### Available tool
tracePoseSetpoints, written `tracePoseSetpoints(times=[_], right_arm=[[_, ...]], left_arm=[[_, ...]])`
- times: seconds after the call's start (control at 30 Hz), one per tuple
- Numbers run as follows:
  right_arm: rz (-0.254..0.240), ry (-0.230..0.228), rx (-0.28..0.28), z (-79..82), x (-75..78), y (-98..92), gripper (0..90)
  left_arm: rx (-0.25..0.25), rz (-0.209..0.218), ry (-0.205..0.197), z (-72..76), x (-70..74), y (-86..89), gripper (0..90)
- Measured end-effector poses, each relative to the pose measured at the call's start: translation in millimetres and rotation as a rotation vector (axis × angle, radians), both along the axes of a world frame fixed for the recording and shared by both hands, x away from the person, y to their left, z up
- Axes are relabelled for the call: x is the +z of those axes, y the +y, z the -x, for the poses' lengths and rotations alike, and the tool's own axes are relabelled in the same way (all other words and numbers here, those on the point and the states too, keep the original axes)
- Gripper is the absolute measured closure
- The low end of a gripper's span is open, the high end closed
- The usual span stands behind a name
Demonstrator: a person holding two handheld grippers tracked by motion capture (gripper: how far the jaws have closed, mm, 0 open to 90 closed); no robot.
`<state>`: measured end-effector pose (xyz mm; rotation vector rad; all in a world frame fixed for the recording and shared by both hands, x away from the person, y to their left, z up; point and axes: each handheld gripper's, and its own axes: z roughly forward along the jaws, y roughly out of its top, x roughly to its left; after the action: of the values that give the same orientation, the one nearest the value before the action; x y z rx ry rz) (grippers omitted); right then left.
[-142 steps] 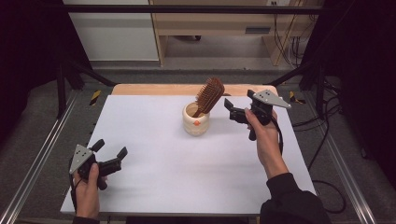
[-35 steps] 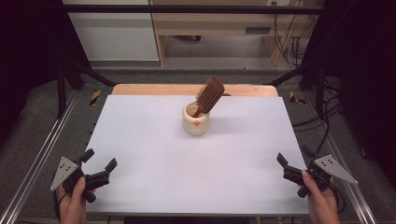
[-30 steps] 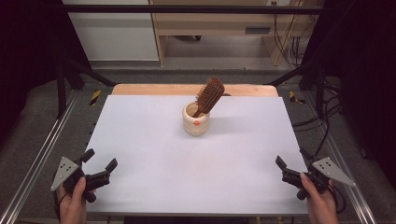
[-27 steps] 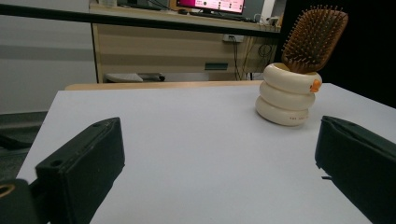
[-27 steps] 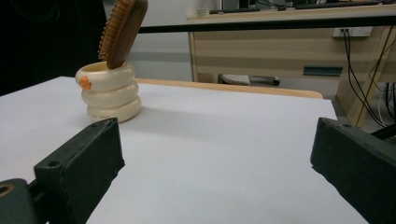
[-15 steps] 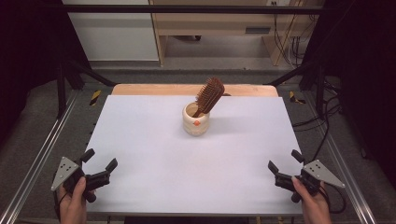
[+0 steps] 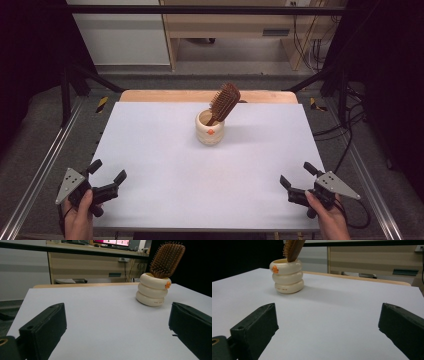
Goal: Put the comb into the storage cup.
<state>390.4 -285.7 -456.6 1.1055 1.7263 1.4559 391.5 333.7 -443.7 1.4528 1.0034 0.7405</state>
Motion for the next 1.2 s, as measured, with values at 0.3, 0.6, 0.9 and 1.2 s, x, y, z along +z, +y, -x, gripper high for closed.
tracePoseSetpoints(times=[0.3, 0.6, 0.9, 1.2], right_arm=[[0.008, 0.011, 0.026, -2.5, -2.0, 5.5, 2.9], [0.011, 0.021, 0.046, -5.4, -3.7, 10.4, 3.1], [0.01, 0.018, 0.069, -10.1, -3.2, 17.6, 3.1], [0.01, 0.007, 0.077, -13.9, -2.3, 26.2, 3.0]], left_arm=[[-0.005, -0.004, 0.001, -0.3, -0.2, -1.0, 1.5], [-0.016, -0.009, -0.001, -0.5, -0.1, -2.0, 1.5], [-0.021, -0.017, -0.002, -0.5, 0.0, -3.6, 1.5], [-0.019, -0.013, -0.003, -0.5, 0.1, -3.8, 1.5]])
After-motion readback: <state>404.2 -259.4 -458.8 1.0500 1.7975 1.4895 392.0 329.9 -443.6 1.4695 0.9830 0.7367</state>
